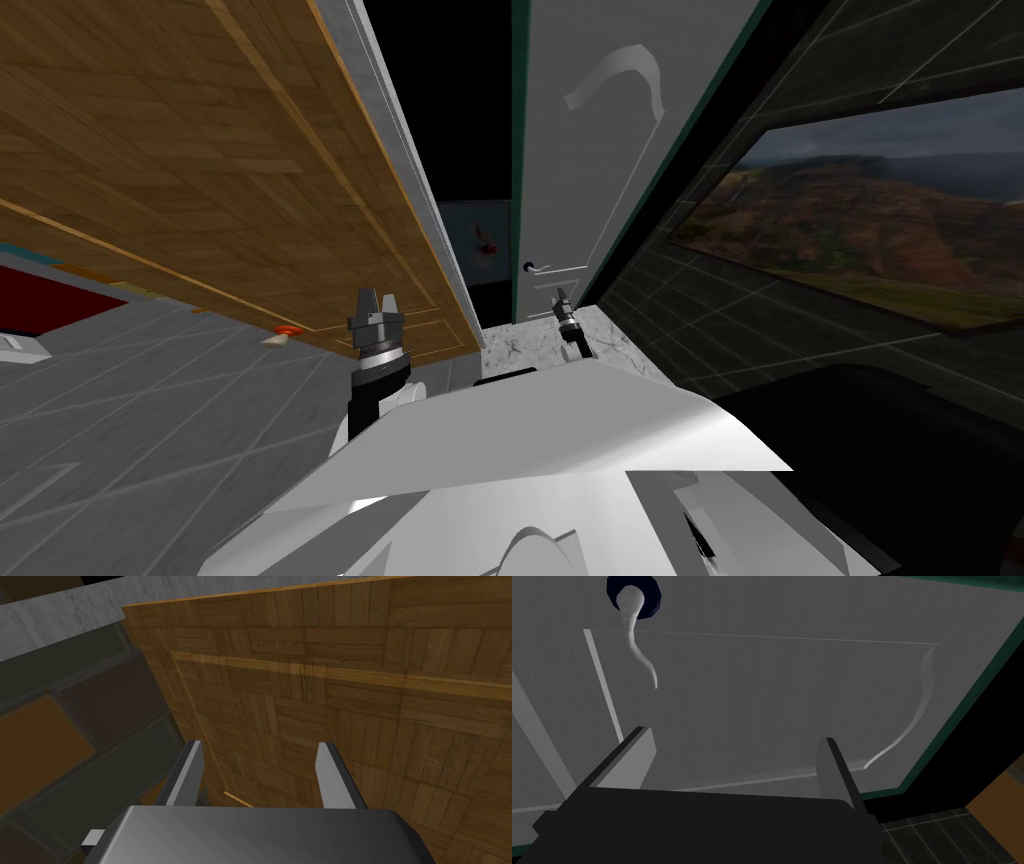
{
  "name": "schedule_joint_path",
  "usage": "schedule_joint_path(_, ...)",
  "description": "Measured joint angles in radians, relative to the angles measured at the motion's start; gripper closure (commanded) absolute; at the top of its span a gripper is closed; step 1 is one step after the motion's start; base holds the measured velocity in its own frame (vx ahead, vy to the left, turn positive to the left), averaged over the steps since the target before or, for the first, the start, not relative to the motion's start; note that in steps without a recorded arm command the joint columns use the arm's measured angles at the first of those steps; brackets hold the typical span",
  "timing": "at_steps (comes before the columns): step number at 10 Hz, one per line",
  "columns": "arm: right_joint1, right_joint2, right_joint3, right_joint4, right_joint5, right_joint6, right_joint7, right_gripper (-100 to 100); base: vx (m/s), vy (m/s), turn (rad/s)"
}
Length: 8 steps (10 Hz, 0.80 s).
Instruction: Pull the door open
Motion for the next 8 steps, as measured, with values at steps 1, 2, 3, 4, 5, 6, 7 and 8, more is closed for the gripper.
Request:
schedule_joint_path(1, -0.008, -0.007, 0.000, 0.022, -0.002, -0.002, -0.004, -100, 0.079, -0.013, 0.067)
schedule_joint_path(2, -0.014, -0.013, 0.001, 0.042, -0.002, -0.002, -0.009, -100, 0.055, -0.014, 0.022)
schedule_joint_path(3, -0.023, -0.018, 0.000, 0.062, -0.004, -0.005, -0.012, -100, 0.052, -0.014, 0.042)
schedule_joint_path(4, -0.032, -0.025, -0.001, 0.083, -0.005, -0.007, -0.016, -100, 0.076, -0.024, 0.070)
schedule_joint_path(5, -0.040, -0.031, 0.000, 0.102, -0.006, -0.004, -0.020, -100, 0.076, -0.027, 0.056)
schedule_joint_path(6, -0.052, -0.037, 0.000, 0.129, -0.007, -0.004, -0.024, -100, 0.085, -0.028, 0.057)
schedule_joint_path(7, -0.069, -0.044, 0.000, 0.168, -0.009, -0.009, -0.028, -100, 0.105, -0.025, 0.061)
schedule_joint_path(8, -0.070, -0.046, 0.002, 0.183, -0.009, -0.010, -0.030, -100, 0.110, -0.027, 0.048)
